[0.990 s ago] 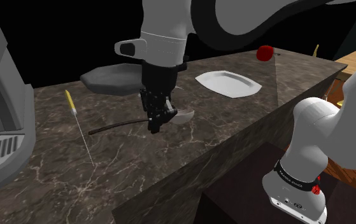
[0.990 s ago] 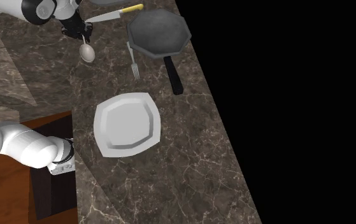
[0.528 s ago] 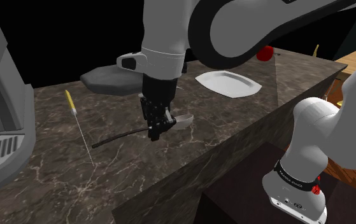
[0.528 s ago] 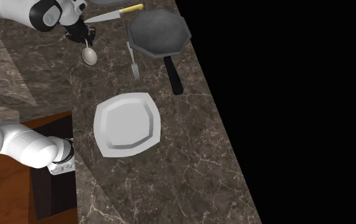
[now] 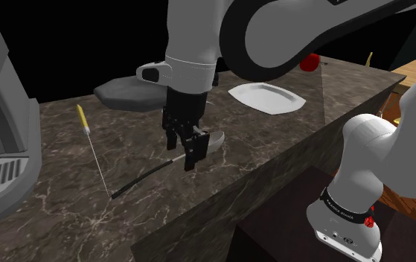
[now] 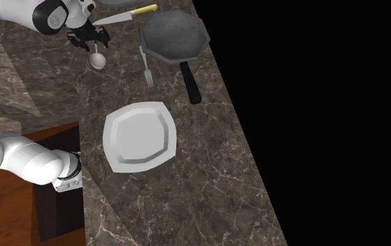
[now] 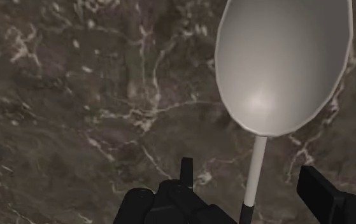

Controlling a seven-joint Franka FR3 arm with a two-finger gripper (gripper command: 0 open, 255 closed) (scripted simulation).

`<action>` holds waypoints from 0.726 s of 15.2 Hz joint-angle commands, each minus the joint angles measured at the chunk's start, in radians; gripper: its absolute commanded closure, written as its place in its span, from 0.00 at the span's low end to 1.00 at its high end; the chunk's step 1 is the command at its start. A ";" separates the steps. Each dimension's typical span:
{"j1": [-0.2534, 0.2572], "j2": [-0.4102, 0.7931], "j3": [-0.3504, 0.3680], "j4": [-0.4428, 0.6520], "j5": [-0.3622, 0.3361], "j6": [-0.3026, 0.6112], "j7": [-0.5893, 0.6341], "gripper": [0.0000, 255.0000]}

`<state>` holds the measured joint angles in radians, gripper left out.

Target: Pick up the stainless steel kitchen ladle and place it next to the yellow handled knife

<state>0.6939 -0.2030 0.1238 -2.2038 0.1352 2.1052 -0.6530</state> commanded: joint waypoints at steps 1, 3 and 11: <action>0.000 0.000 0.000 0.000 0.000 0.000 0.000 0.00; 0.000 0.000 0.000 0.000 0.000 0.000 0.000 0.00; -0.006 -0.040 -0.010 0.086 -0.004 -0.127 0.001 0.00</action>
<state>0.6883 -0.2434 0.1135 -2.1196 0.1314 1.9804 -0.6528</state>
